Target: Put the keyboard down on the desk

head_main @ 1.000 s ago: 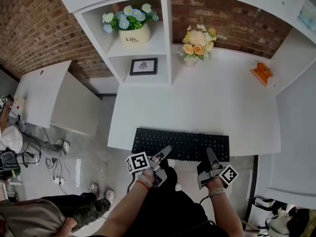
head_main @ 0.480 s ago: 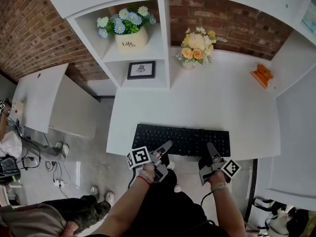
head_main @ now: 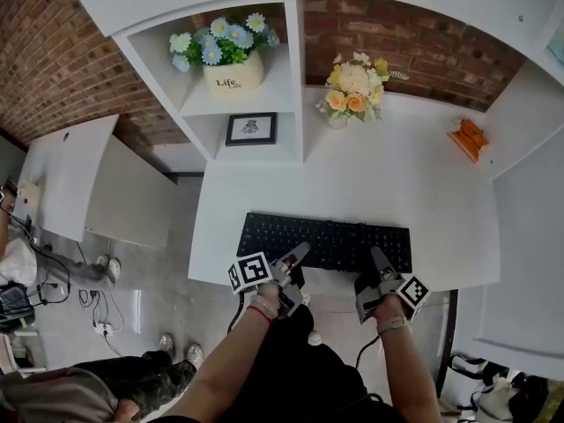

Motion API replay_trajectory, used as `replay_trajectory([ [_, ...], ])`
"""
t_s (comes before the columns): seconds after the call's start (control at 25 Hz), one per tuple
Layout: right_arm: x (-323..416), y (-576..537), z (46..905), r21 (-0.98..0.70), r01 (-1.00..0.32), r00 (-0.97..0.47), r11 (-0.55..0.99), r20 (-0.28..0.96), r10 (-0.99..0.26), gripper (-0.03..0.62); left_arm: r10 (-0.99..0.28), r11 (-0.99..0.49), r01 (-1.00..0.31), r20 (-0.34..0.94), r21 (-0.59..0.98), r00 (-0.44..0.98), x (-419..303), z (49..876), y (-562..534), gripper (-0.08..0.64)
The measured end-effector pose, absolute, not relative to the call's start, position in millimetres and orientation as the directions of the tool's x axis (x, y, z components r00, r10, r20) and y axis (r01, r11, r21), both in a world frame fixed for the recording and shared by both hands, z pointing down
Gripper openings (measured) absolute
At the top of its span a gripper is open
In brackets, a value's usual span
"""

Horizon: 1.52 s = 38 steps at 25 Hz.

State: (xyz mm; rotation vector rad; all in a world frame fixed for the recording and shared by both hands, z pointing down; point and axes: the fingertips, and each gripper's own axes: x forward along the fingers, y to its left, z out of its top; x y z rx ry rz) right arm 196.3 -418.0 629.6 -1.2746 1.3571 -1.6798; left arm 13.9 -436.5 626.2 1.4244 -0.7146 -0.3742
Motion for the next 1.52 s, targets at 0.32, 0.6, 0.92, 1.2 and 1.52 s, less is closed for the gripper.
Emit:
replay_trajectory([
  [0.32, 200, -425, 631, -0.949, -0.026, -0.277, -0.313, 0.307, -0.910, 0.072, -0.568, 0.015, -0.208, 0.180, 0.978, 0.803, 24, 612, -428, 0.206],
  [0.6, 203, -426, 635, -0.950, -0.018, -0.262, -0.313, 0.306, -0.915, 0.072, -0.407, -0.149, -0.253, 0.174, 0.956, 0.897, 38, 600, -395, 0.302],
  [0.92, 204, -430, 629, -0.946, -0.022, -0.259, -0.324, 0.318, -0.912, 0.072, -0.364, -0.262, -0.399, 0.293, 0.879, 0.884, 43, 602, -384, 0.302],
  [1.2, 201, -432, 626, -0.945, -0.103, -0.354, -0.310, 0.327, -0.877, 0.091, -0.398, -0.191, -0.471, 0.371, 0.861, 0.839, 40, 616, -383, 0.172],
  [1.52, 204, -413, 618, -0.940, -0.230, -0.486, -0.250, 0.334, -0.807, 0.175, -0.395, -0.107, -0.465, 0.391, 0.879, 0.831, 40, 624, -381, 0.155],
])
